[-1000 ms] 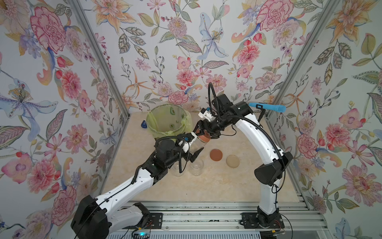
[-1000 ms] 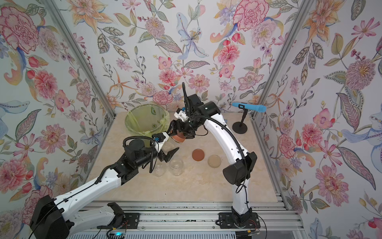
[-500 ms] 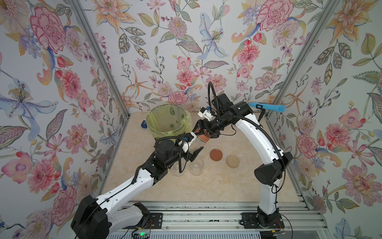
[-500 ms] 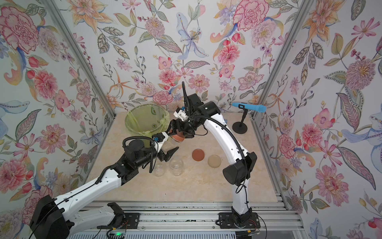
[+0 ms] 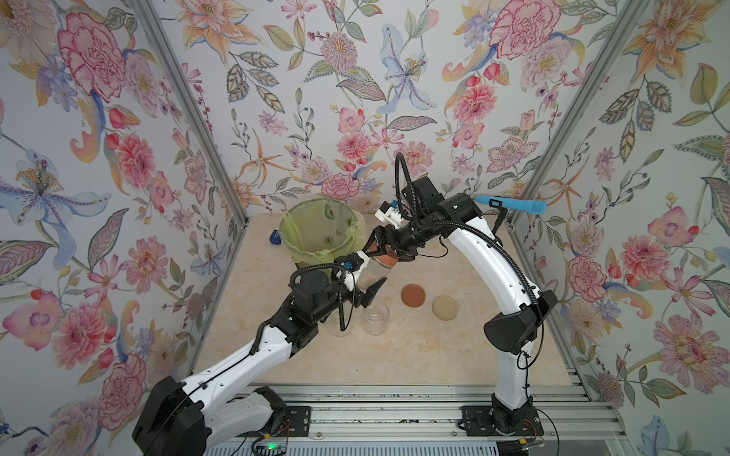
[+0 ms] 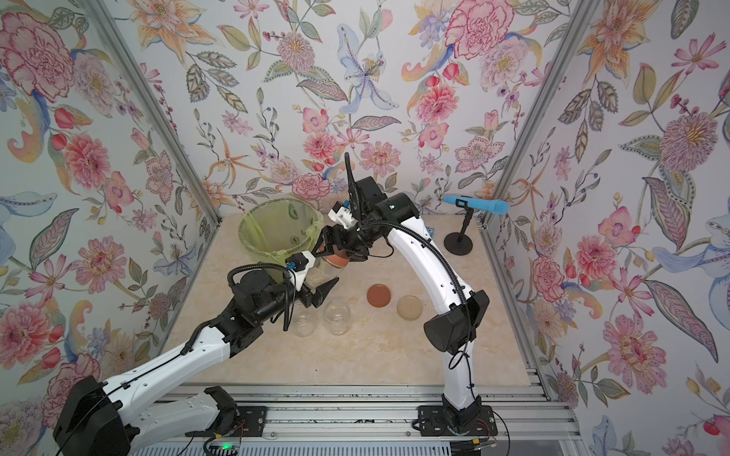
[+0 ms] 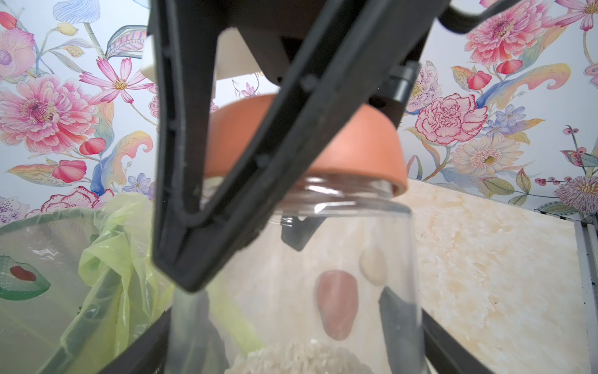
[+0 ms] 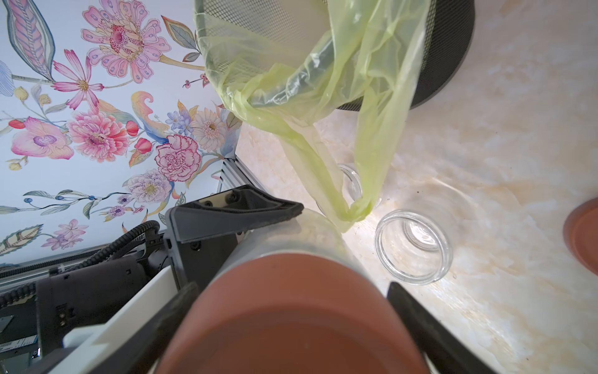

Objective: Empty moldy rice from jars
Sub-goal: Pick up the jar from the center of the board, then open the lid of the jar.

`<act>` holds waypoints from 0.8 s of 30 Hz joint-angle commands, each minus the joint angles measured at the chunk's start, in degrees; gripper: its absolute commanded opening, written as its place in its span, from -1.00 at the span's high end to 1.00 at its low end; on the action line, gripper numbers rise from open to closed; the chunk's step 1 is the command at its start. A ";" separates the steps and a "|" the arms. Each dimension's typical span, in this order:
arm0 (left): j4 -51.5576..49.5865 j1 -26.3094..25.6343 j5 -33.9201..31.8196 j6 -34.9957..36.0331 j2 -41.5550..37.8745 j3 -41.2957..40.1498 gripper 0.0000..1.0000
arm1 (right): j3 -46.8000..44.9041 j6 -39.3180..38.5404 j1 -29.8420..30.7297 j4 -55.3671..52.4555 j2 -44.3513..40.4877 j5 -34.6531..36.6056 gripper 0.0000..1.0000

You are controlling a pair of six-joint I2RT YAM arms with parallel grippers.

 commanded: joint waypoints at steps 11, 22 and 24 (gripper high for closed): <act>4.65 3.10 -4.37 -3.37 -2.31 1.59 1.00 | 2.60 -1.88 0.31 -1.49 -0.53 -2.20 -0.99; 3.79 3.61 -3.94 -3.87 -3.37 1.87 1.00 | 5.70 -1.19 -0.39 -1.11 1.05 -2.80 -0.99; 3.55 3.64 -3.89 -3.97 -3.56 1.86 1.00 | 7.07 -0.82 -0.40 -1.00 1.92 -3.31 -0.99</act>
